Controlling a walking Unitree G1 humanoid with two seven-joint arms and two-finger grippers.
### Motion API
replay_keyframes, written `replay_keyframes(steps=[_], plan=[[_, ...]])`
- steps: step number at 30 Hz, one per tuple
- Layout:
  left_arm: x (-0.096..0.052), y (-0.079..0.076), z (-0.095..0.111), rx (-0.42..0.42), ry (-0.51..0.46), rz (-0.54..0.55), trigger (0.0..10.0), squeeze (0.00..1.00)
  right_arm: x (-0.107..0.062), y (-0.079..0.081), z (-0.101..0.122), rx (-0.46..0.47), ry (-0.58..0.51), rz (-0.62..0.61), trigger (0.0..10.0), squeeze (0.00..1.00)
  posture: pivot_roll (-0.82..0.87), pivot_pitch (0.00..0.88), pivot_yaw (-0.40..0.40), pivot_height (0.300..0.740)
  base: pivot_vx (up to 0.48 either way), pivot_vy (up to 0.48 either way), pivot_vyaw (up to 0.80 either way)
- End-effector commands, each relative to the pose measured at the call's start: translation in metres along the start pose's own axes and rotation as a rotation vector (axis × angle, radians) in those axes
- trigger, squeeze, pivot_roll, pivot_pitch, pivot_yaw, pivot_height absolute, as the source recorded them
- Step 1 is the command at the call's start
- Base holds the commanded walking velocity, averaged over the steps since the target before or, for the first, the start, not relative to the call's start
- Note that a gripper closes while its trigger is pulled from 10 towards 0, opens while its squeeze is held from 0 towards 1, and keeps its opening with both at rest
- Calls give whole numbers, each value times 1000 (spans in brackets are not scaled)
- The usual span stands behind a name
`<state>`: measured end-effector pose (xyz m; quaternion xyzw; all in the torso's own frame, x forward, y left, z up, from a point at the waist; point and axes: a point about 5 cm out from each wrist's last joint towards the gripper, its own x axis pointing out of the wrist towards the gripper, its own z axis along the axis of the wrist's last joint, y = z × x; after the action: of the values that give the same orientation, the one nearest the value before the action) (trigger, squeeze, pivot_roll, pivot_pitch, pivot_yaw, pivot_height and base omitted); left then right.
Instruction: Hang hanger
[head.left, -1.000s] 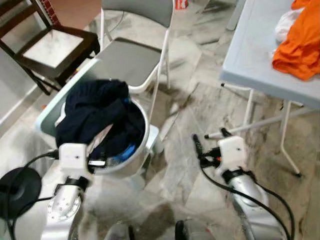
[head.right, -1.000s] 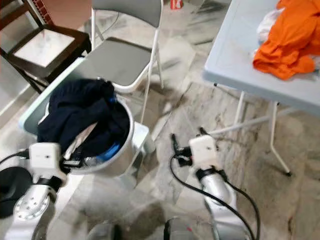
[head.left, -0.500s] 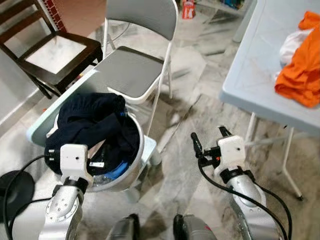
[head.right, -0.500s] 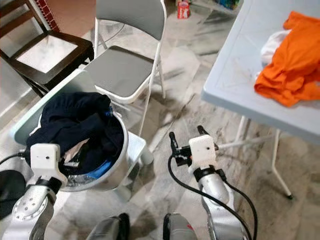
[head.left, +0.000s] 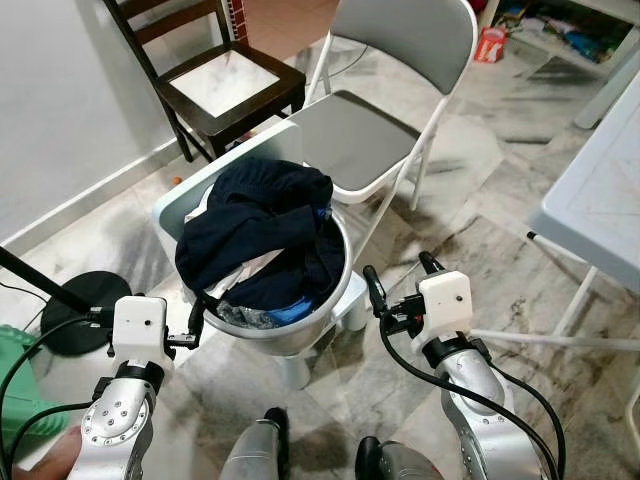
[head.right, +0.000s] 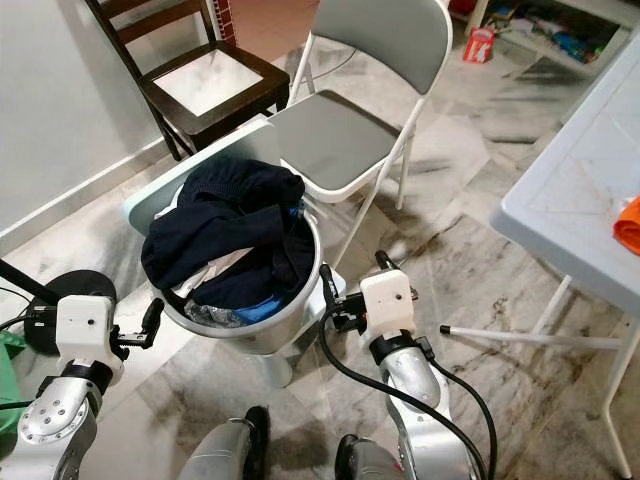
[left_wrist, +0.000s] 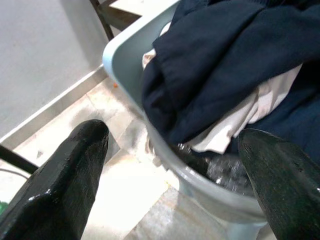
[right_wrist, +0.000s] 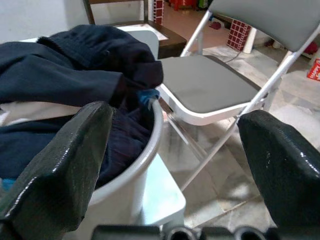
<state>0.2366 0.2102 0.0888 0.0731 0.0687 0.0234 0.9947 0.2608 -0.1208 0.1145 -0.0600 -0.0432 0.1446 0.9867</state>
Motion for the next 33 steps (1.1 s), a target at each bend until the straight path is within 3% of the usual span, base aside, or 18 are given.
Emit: replay_keyframes(steps=[1, 6, 13, 20, 21, 22, 23, 27, 33], plan=[[4, 3, -3, -17, 4, 21, 10000, 0, -3, -2, -4, 6, 22, -3, 10000, 0, 50, 267, -4, 740, 0, 0, 0], [10, 2, 0, 16, -18, 15, 10000, 0, -1, -1, -2, 5, 18, 0, 10000, 0, 39, 269, -10, 740, 0, 0, 0], [37, 25, 3, 3, -31, 96, 10000, 0, -3, 3, 0, 9, 21, 21, 10000, 0, 13, 304, -26, 740, 0, 0, 0], [65, 33, 4, -3, -2, 119, 9843, 0, -5, 8, 2, 12, 27, 41, 10000, 0, -6, 327, -38, 740, 0, 0, 0], [71, 34, 6, -11, -3, 122, 4980, 0, -5, 9, 2, 15, 30, 51, 10000, 0, -9, 330, -39, 740, 0, 0, 0], [73, 35, 7, -9, -1, 123, 1608, 0, -5, 9, 2, 15, 30, 57, 10000, 0, -14, 329, -37, 740, 0, 0, 0], [76, 36, 7, -13, 2, 126, 0, 0, -5, 10, 2, 18, 29, 68, 10000, 0, -16, 330, -38, 740, 0, 0, 0], [83, 33, 2, -5, 30, 91, 0, 0, -9, 25, 5, 67, 38, 213, 10000, 0, -30, 330, -30, 740, 0, 0, 0], [89, 27, -6, -48, 44, 67, 0, 0, -12, 29, 4, 61, 54, 238, 10000, 0, -36, 329, -25, 740, 0, 0, 0]])
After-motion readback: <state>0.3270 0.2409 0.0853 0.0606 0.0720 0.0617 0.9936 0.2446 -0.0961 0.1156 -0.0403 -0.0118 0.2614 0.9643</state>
